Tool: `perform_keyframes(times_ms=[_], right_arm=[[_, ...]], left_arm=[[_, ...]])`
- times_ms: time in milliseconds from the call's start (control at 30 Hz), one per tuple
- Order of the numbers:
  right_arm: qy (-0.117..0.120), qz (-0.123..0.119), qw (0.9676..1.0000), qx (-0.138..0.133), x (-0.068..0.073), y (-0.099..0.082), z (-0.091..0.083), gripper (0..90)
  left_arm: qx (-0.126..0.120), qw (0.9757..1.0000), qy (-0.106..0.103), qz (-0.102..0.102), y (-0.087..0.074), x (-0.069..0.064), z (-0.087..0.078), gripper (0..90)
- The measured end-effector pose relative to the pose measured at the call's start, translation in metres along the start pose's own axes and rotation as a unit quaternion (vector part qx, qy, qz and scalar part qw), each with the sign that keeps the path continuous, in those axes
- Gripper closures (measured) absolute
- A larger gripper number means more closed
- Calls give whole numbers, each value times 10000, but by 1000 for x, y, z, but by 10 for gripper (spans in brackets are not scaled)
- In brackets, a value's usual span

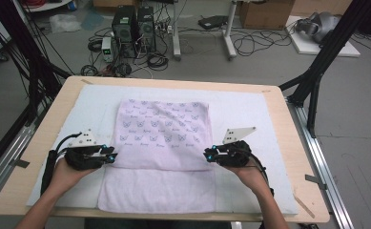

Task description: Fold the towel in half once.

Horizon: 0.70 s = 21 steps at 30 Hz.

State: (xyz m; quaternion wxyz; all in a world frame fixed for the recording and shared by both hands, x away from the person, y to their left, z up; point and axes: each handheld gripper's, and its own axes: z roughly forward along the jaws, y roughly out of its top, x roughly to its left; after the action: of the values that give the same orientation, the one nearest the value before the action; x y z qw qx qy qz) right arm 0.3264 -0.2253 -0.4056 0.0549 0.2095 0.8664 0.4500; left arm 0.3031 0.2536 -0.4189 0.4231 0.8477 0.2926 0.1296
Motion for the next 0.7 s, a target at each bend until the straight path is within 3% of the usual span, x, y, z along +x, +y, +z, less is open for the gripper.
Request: perform_keyframes(times_ms=[67, 167, 267, 333, 400, 500, 700], right_arm=[[16, 69, 10000, -10, 0, -6, 6, 698], [28, 114, 9997, 223, -1, -9, 16, 609], [-17, 107, 9996, 266, -3, -9, 21, 594], [-66, 157, 9988, 462, -7, -12, 28, 596], [-80, 191, 9976, 665, -10, -16, 35, 643], [-139, 162, 9976, 657, -12, -17, 36, 835], [-66, 173, 9984, 534, -13, -16, 32, 882]], left_arm=[[57, 10000, -17, 22, -4, -1, 2, 657], [162, 9998, -20, 78, -7, -2, 5, 657], [305, 9995, -2, 82, -10, -2, 11, 671], [465, 9988, 5, 133, -13, -3, 16, 717], [350, 9993, 6, 101, -15, -4, 17, 766], [319, 9995, 22, 82, -16, -3, 17, 850], [270, 9996, 56, 72, -13, -4, 13, 875]])
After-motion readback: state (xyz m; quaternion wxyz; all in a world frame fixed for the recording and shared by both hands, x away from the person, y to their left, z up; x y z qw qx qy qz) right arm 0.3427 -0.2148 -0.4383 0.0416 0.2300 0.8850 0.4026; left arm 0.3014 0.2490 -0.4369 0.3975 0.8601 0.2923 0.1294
